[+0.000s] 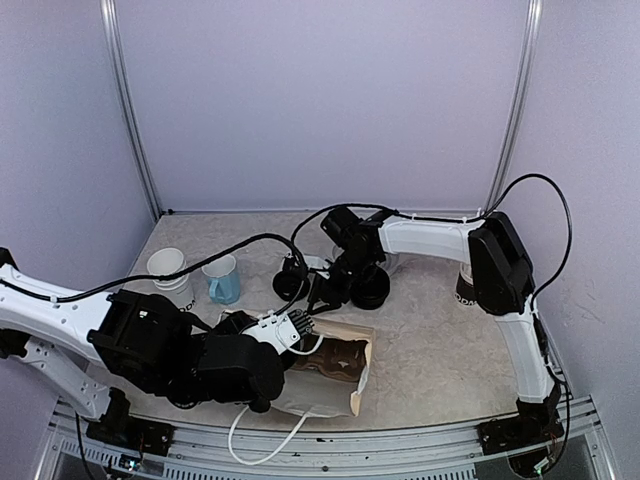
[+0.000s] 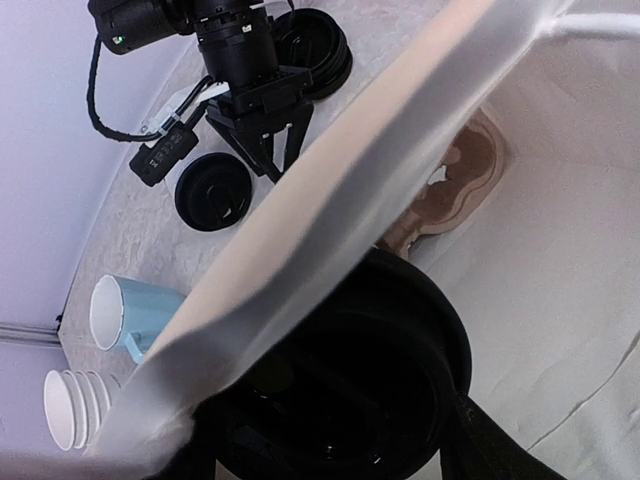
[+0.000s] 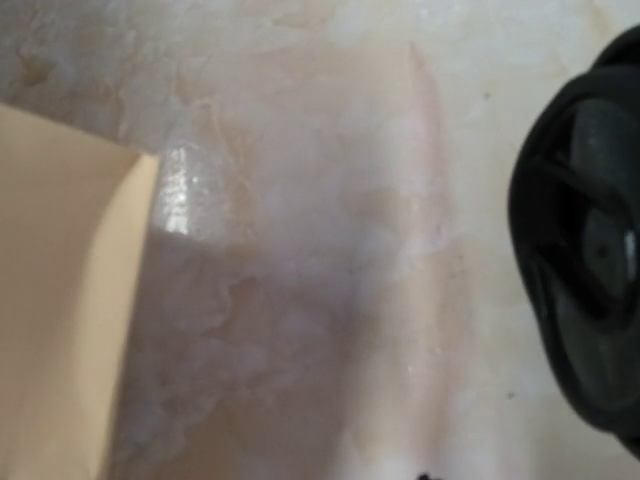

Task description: Pack the takeout coffee

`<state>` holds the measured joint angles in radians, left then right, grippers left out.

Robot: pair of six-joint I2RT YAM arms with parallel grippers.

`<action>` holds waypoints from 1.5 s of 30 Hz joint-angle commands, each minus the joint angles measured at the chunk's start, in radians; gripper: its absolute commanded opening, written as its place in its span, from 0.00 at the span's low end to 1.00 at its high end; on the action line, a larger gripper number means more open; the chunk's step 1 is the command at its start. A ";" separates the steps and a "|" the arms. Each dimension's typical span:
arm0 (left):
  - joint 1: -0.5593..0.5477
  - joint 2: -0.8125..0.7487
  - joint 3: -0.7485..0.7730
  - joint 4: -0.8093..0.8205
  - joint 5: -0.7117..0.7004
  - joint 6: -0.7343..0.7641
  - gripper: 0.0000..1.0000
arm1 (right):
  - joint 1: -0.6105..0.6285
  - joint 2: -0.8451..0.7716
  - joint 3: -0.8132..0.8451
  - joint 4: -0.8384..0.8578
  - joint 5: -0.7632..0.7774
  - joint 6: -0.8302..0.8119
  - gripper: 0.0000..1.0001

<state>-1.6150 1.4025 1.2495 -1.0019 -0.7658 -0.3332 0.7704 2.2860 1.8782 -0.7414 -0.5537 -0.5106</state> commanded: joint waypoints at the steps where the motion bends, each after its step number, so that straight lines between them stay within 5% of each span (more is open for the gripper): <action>1: 0.012 0.025 -0.031 0.048 0.022 0.042 0.52 | 0.010 0.029 -0.012 0.006 -0.016 0.006 0.40; 21: 0.039 0.092 -0.072 0.114 -0.024 0.124 0.52 | 0.066 0.023 -0.071 0.004 -0.123 0.020 0.41; 45: -0.031 0.060 -0.102 0.114 0.028 0.132 0.51 | 0.069 -0.070 -0.190 0.121 -0.030 0.064 0.41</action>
<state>-1.6352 1.4887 1.1694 -0.8780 -0.7403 -0.2062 0.8280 2.2803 1.7195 -0.6456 -0.6048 -0.4522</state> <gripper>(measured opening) 0.702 0.405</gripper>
